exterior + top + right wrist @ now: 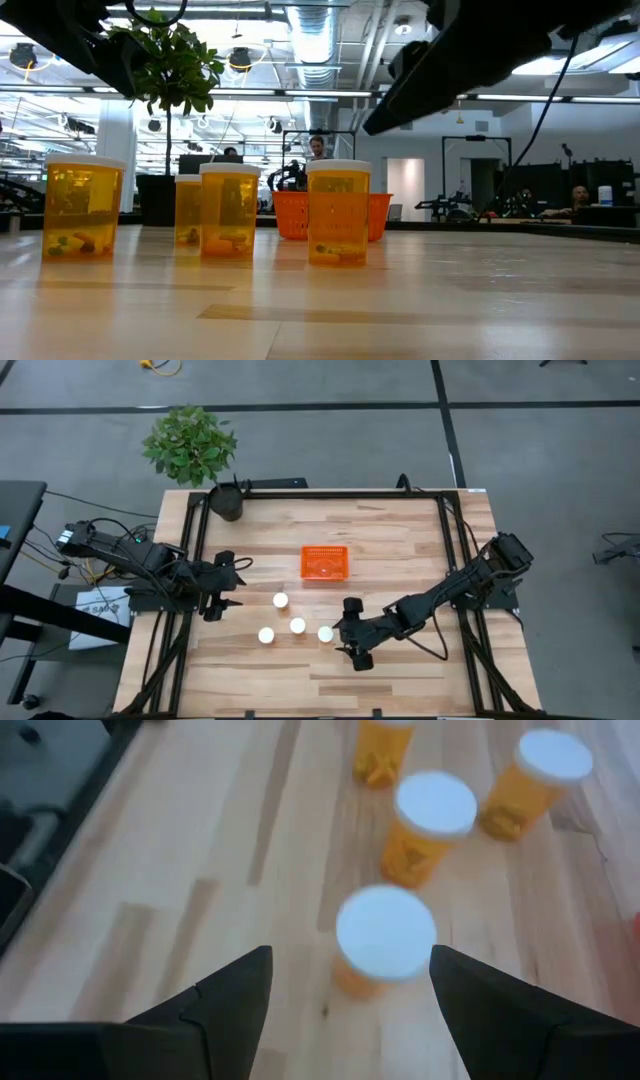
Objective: Pick and place pill bottles into a basket
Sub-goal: Put the orange pill bottle into the orange basket
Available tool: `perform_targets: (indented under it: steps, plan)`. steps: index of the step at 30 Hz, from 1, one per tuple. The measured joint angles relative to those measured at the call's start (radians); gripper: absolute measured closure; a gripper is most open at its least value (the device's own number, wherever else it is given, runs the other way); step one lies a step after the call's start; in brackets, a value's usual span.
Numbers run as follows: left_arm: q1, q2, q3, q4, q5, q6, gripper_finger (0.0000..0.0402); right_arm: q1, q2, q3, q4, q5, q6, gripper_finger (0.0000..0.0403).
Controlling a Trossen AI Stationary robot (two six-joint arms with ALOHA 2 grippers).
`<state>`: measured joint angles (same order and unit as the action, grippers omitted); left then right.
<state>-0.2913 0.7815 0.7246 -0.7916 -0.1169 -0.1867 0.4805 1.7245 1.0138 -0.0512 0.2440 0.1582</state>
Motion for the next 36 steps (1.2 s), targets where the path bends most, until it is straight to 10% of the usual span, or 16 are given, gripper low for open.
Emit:
perform_targets:
  steps: [36]
  plan:
    - [0.0, 0.0, 0.0, 0.0, 0.001, -0.001, 0.0145, -0.108, -0.001, 0.005, -0.007, -0.167, -0.141, 0.0137]
